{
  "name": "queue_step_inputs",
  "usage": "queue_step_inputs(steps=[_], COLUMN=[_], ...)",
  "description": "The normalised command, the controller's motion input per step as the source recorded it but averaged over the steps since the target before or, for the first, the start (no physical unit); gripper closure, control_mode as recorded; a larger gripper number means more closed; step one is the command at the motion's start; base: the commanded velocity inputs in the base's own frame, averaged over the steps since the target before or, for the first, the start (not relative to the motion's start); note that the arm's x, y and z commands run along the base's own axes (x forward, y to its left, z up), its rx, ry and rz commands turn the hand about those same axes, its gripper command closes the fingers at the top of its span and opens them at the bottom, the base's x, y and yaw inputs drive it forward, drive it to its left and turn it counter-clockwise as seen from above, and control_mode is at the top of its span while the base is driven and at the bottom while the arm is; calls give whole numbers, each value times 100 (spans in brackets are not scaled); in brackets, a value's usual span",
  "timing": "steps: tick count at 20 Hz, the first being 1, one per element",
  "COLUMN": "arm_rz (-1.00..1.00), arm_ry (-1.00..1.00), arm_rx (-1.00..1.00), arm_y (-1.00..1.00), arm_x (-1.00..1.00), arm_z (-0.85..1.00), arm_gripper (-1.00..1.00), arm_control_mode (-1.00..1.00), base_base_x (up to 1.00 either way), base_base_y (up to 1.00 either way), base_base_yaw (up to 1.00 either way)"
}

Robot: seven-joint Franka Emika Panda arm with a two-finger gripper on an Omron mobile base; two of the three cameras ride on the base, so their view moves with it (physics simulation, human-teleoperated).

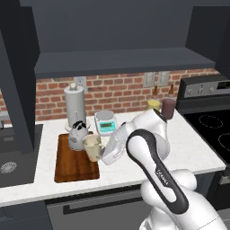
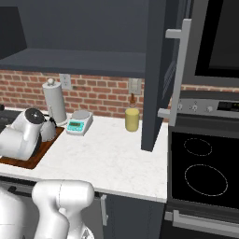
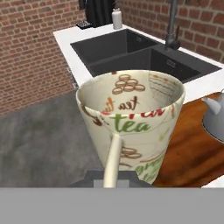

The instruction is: Pick the kettle from the counter and place it on the tray. Then pick the mug from the cabinet and place it on the tray. Then close the cabinet doors.

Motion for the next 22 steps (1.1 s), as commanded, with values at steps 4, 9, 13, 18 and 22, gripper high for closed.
queue_step_inputs(steps=[4, 9, 13, 18, 22], arm_rz=[3, 1, 1, 3, 6], arm_ry=[8, 0, 0, 2, 5], arm_rx=[0, 0, 0, 0, 0], arm_y=[49, 28, 5, 1, 10], arm_x=[27, 38, 49, 41, 40], arm_z=[-60, -41, -25, -33, -27], arm_gripper=[100, 100, 100, 100, 100], arm_control_mode=[-100, -100, -100, -100, -100], base_base_x=[0, 0, 0, 0, 0], base_base_y=[0, 0, 0, 0, 0], base_base_yaw=[0, 0, 0, 0, 0])
